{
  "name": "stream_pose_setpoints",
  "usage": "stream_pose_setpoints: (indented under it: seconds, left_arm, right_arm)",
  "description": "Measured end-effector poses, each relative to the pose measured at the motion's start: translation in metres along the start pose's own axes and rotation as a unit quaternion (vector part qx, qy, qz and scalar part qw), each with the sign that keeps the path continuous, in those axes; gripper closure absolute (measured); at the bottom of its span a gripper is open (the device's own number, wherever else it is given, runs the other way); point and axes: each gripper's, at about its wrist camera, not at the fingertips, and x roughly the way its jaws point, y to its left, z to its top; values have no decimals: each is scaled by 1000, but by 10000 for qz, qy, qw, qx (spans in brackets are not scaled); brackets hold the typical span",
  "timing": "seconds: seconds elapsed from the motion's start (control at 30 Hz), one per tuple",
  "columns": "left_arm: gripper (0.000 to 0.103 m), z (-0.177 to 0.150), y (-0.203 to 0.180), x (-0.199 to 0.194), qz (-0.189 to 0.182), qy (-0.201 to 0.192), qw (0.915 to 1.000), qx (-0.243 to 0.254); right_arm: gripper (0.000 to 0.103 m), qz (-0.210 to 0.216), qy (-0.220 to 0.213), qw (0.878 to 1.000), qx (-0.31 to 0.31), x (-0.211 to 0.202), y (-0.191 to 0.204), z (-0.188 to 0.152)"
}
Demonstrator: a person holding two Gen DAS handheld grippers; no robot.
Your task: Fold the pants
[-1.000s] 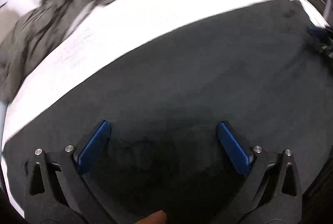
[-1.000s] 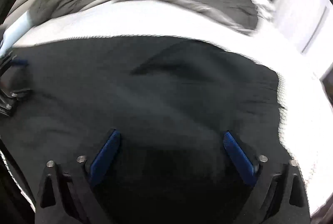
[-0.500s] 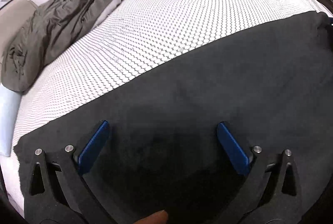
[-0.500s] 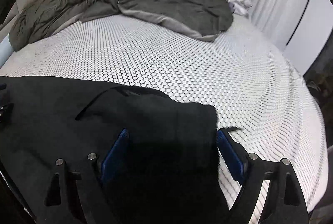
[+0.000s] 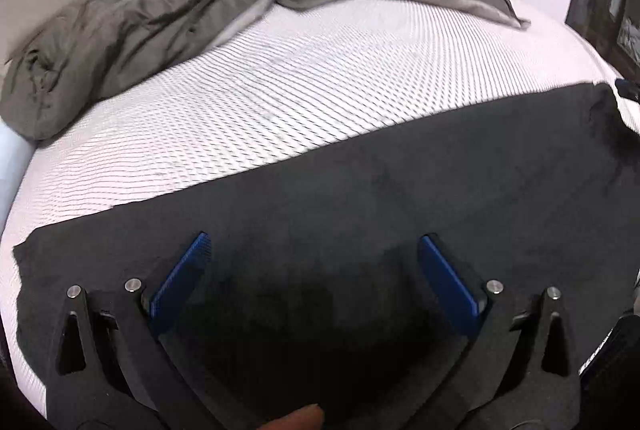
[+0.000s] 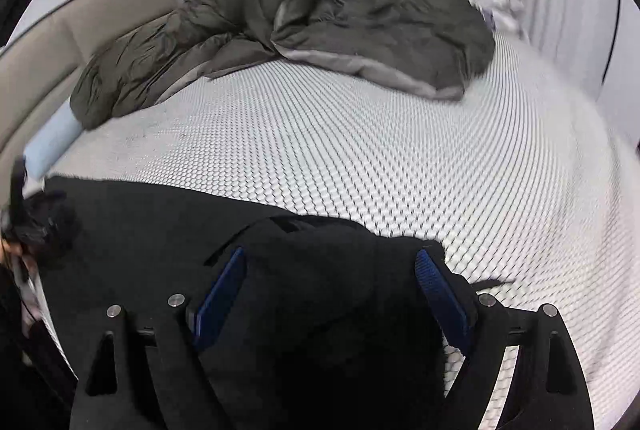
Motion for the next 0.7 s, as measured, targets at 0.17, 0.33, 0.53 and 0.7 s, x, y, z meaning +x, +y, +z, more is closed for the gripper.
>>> stream_pose_setpoints:
  seconds: [0.17, 0.33, 0.53, 0.7]
  left_arm:
    - [1, -9, 16, -22, -319, -291, 9985, -329]
    - [0, -8, -1, -39, -310, -364, 9988, -101]
    - [0, 1, -5, -21, 200, 24, 9997, -136]
    - [1, -14, 22, -4, 757, 434, 9948, -528]
  right_arm:
    - [14, -71, -143, 9999, 11, -29, 23, -13]
    - [10, -44, -261, 9991, 323, -36, 24, -22]
    - [46, -650, 927, 9897, 873, 54, -18, -29]
    - [55, -259, 157, 9909, 1310, 17, -42, -39]
